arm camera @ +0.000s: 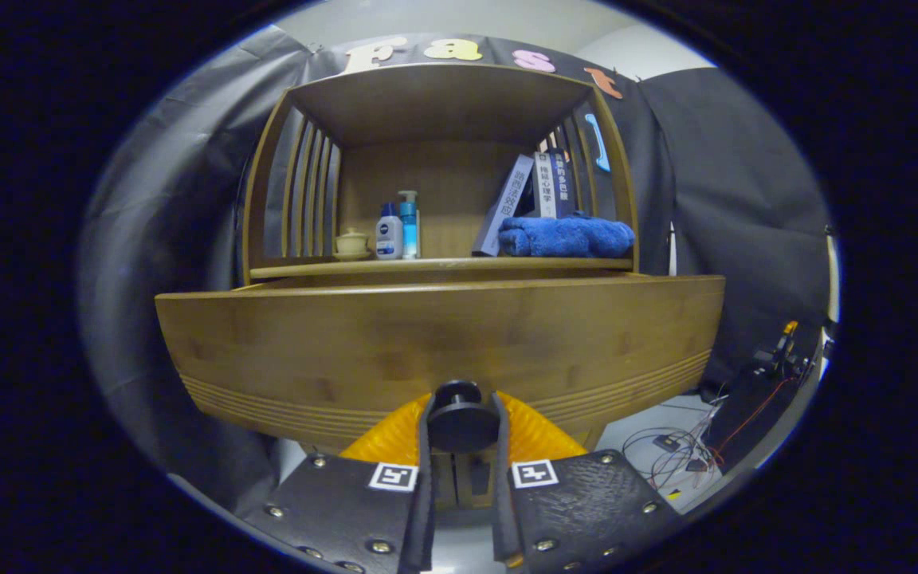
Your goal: Pull open the drawer, take out the items inside it, and place them on the countertop above the cabinet.
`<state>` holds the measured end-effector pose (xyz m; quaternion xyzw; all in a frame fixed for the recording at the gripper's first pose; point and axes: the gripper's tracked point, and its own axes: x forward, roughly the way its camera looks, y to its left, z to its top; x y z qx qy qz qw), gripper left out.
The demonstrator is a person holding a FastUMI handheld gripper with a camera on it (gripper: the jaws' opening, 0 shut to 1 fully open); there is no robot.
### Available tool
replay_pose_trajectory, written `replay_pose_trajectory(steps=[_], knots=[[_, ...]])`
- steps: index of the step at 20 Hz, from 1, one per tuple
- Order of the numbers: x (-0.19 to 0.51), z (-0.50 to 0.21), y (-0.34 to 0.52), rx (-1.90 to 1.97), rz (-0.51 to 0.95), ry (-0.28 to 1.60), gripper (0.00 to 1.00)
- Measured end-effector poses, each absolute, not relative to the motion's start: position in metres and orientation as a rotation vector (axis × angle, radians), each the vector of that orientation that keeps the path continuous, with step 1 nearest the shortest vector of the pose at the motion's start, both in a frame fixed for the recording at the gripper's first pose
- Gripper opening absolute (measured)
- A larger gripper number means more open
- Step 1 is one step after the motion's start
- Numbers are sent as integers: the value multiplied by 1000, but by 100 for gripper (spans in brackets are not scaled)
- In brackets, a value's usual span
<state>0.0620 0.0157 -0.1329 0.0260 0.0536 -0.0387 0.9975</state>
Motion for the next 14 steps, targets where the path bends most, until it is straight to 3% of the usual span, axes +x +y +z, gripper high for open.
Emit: replay_pose_trajectory(steps=[11, 14], knots=[[32, -135, 29, 46, 4, 122, 29], [26, -111, 19, 40, -4, 90, 48]])
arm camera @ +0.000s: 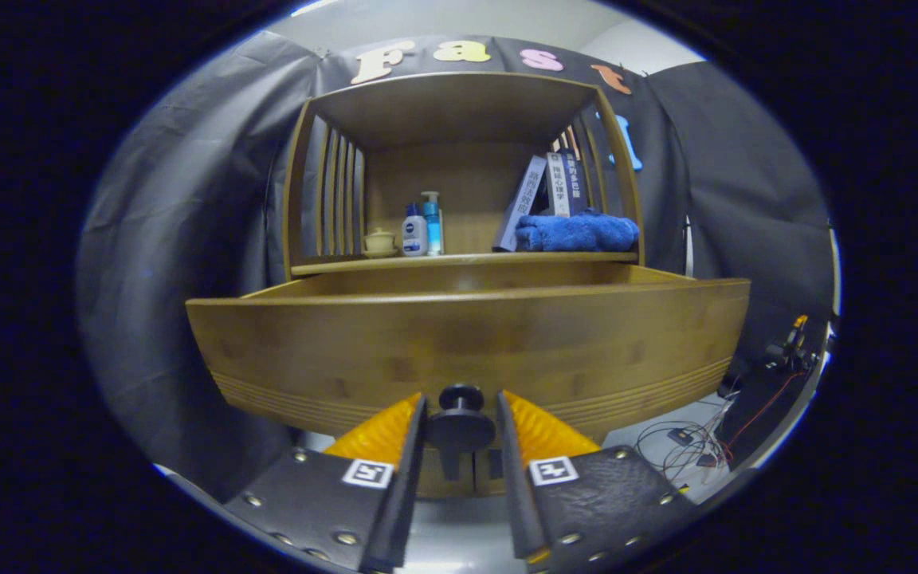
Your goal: Pull open the drawer, take out the items inside it, and place them on the countertop above the cabinet.
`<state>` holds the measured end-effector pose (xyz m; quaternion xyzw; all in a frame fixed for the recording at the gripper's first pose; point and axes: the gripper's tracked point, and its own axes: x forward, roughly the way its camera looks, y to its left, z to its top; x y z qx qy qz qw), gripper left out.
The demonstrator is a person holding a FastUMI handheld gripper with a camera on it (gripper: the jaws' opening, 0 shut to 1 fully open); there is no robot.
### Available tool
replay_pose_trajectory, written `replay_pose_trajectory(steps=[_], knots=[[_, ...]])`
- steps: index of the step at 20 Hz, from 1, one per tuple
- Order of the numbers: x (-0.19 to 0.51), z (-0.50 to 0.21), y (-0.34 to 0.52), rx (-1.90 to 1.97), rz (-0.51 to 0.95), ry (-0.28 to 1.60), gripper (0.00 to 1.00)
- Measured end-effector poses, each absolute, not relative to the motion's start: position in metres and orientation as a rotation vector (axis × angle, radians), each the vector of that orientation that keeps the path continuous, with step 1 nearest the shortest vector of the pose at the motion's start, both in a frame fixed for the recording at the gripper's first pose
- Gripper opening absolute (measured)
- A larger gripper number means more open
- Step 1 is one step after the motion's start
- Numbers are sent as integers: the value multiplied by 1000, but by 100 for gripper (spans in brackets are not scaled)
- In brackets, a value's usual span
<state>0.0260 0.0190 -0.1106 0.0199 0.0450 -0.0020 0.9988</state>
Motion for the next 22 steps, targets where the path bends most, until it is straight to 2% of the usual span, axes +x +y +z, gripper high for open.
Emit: replay_pose_trajectory(steps=[5, 8, 14, 19, 22], knots=[[28, -46, 24, -37, 33, 46, 79], [46, -17, 27, -71, 47, 80, 97], [117, -4, 33, -147, 111, 277, 97], [168, -55, 35, -109, 153, 600, 98], [182, -100, 28, -216, 152, 749, 98]])
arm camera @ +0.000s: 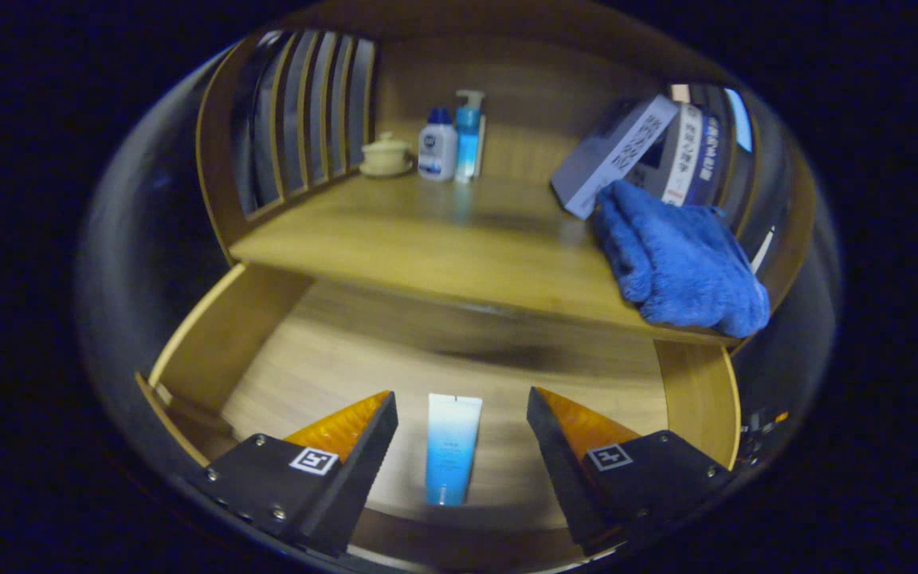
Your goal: Pull open the drawer, take out the items inside it, and place them on the countertop above the cabinet.
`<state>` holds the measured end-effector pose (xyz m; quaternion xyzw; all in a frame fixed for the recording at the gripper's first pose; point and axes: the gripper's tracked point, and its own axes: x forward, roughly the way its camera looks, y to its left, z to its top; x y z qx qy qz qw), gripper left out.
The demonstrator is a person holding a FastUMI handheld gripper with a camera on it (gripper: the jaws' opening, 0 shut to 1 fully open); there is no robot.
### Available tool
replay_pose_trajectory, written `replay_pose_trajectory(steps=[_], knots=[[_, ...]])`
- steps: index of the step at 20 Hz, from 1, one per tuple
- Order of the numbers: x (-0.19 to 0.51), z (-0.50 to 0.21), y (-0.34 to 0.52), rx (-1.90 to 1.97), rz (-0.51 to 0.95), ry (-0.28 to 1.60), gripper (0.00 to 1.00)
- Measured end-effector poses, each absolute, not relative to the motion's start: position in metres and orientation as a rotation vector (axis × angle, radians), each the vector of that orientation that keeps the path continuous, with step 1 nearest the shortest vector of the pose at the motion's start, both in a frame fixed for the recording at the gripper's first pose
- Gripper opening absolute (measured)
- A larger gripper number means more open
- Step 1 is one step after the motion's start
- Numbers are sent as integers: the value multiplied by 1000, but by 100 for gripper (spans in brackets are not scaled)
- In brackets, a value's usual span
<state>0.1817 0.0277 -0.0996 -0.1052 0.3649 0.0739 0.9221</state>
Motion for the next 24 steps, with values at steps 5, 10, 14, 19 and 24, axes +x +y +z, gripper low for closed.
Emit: replay_pose_trajectory(steps=[5, 10, 14, 19, 24], knots=[[174, -130, 40, -141, 171, 985, 78], [167, -152, 38, -110, 142, 1144, 81], [166, -161, 33, -104, 89, 1207, 58], [163, -160, 42, -88, 170, 1174, 47], [170, -123, 51, -49, 217, 1027, 47]])
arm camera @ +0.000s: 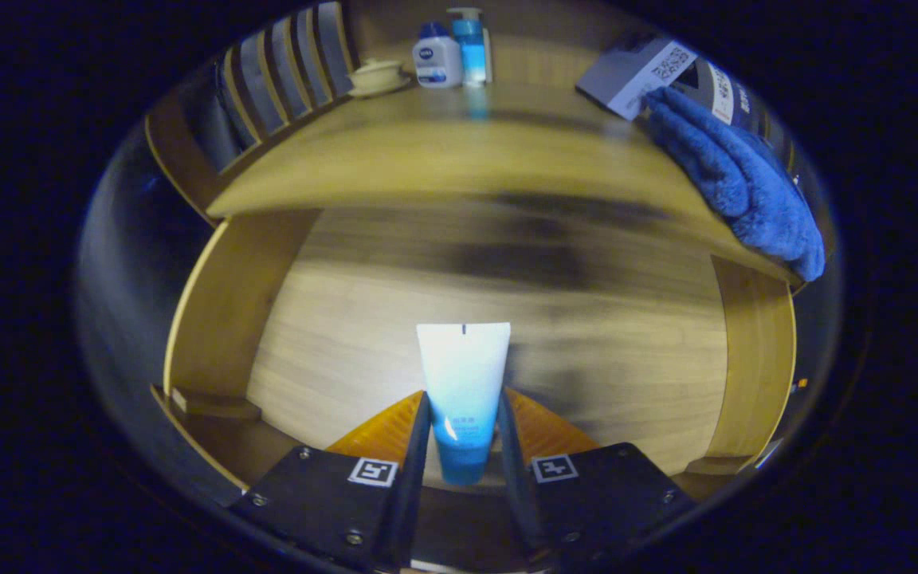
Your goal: Pull open the drawer, take out the items inside it, and place them on the countertop above the cabinet.
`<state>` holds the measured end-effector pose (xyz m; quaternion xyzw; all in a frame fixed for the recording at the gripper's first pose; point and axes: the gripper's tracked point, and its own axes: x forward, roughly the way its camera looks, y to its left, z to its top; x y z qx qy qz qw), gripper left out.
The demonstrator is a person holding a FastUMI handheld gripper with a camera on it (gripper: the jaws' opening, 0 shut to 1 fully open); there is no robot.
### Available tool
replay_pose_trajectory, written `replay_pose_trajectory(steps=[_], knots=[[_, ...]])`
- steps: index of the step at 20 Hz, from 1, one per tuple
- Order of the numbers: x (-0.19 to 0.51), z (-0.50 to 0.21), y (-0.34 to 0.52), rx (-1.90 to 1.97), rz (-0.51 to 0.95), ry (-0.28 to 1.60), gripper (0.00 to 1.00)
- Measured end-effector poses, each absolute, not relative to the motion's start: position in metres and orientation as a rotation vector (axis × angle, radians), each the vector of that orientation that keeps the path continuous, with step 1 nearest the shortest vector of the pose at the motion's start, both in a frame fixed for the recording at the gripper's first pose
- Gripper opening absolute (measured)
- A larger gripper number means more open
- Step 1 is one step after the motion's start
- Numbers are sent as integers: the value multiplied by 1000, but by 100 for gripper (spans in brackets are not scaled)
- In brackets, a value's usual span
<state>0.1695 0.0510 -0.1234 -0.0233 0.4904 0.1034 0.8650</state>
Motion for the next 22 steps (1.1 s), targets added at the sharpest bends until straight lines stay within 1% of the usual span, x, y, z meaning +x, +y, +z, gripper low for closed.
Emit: replay_pose_trajectory(steps=[4, 5, 6, 10, 16, 18, 22], knots=[[176, -100, 53, 21, 221, 892, 47], [182, -96, 54, 29, 204, 834, 46], [178, -91, 50, 23, 184, 805, 32], [177, -68, 41, -75, 183, 670, 32], [187, 6, 48, -50, 213, 513, 32], [197, 29, 47, -46, 203, 476, 32], [233, 48, 37, -21, 160, 453, 32]])
